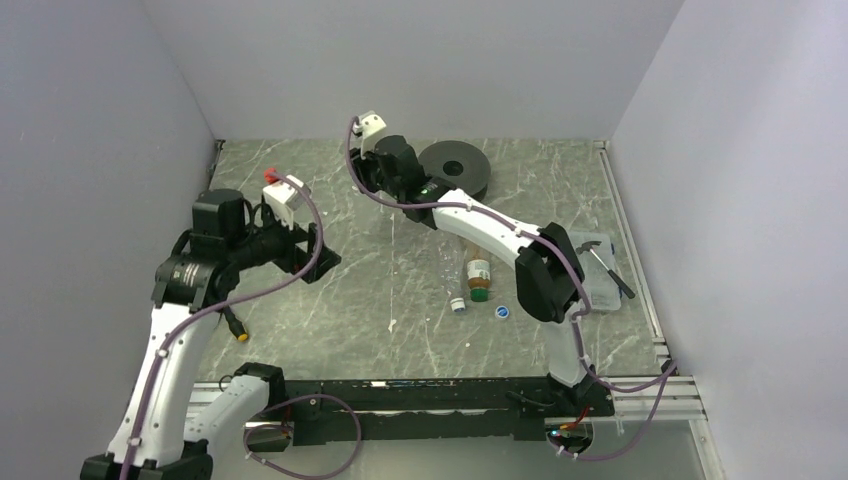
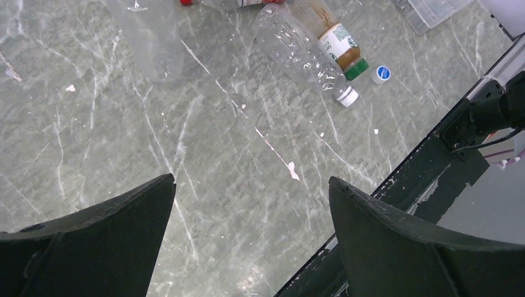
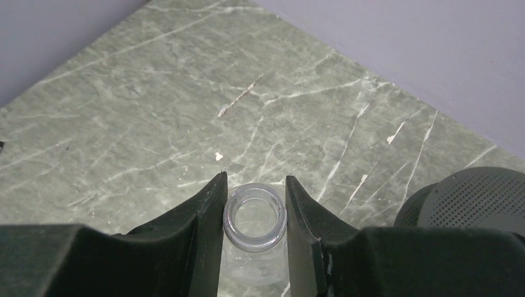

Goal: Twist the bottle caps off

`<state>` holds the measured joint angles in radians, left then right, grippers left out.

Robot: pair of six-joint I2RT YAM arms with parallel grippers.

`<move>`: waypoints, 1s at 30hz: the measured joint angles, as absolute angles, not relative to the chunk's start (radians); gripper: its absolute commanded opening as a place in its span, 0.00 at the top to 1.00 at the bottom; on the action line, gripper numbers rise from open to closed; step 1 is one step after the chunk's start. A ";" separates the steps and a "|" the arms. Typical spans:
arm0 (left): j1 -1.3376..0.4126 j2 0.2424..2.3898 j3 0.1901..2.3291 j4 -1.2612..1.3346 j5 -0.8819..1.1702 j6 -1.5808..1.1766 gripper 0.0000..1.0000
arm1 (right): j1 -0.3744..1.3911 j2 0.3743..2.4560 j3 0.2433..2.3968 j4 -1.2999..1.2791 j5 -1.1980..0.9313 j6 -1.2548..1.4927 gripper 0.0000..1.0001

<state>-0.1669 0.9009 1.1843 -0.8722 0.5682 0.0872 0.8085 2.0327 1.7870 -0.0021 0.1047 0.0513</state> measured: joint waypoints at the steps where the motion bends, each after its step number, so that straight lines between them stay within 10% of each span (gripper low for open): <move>1: -0.167 0.877 1.167 -0.864 0.568 0.087 0.01 | 0.809 2.048 1.789 0.001 0.108 0.051 0.98; 23: -0.167 0.825 1.126 -0.827 0.595 0.089 0.01 | 0.812 2.076 1.716 0.096 0.174 0.052 0.73; 30: -0.167 0.830 1.126 -0.817 0.597 0.089 0.01 | 0.813 2.076 1.696 0.112 0.174 0.064 0.36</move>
<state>-0.1669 0.8299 1.1263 -0.8173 0.5972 0.0887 0.8131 2.0758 1.6958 0.1120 0.1741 0.0635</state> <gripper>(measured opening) 0.994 0.495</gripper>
